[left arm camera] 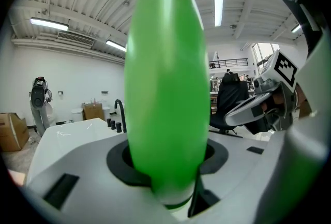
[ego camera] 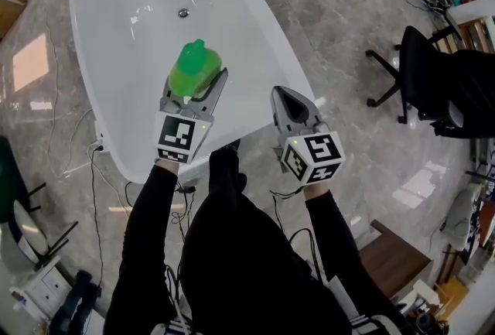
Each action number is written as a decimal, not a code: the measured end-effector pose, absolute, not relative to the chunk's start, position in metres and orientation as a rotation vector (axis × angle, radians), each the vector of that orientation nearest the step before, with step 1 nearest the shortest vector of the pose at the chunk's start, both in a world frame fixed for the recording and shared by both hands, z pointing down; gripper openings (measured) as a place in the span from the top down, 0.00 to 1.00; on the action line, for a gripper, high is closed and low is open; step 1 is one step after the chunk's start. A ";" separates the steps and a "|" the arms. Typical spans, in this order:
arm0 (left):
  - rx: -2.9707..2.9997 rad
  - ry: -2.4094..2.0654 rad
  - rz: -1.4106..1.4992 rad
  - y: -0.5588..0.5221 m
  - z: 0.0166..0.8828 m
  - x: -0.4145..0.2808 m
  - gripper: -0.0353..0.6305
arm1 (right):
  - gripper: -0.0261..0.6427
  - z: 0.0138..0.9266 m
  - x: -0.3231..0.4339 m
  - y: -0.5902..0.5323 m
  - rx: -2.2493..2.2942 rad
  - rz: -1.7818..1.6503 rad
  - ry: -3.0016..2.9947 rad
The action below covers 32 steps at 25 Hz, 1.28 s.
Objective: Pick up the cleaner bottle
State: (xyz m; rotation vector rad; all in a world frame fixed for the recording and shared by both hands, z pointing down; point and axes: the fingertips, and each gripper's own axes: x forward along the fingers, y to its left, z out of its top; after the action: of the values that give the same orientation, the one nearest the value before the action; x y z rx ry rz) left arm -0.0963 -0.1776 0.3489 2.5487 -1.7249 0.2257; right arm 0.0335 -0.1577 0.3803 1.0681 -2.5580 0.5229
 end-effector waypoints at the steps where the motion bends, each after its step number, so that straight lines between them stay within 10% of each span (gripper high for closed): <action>1: 2.549 -1.726 0.226 -0.170 0.347 -0.096 0.65 | 0.96 0.378 0.034 -0.154 1.070 0.519 -2.558; 32: 2.618 -1.743 0.271 -0.057 0.302 -0.088 0.65 | 0.96 0.328 0.010 -0.064 0.992 0.351 -2.645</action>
State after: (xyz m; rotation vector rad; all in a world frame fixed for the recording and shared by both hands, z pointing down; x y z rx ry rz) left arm -0.0882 -0.0573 0.3020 2.6178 -1.7432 0.2714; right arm 0.0099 -0.0637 0.3278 0.9915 -2.6454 0.3513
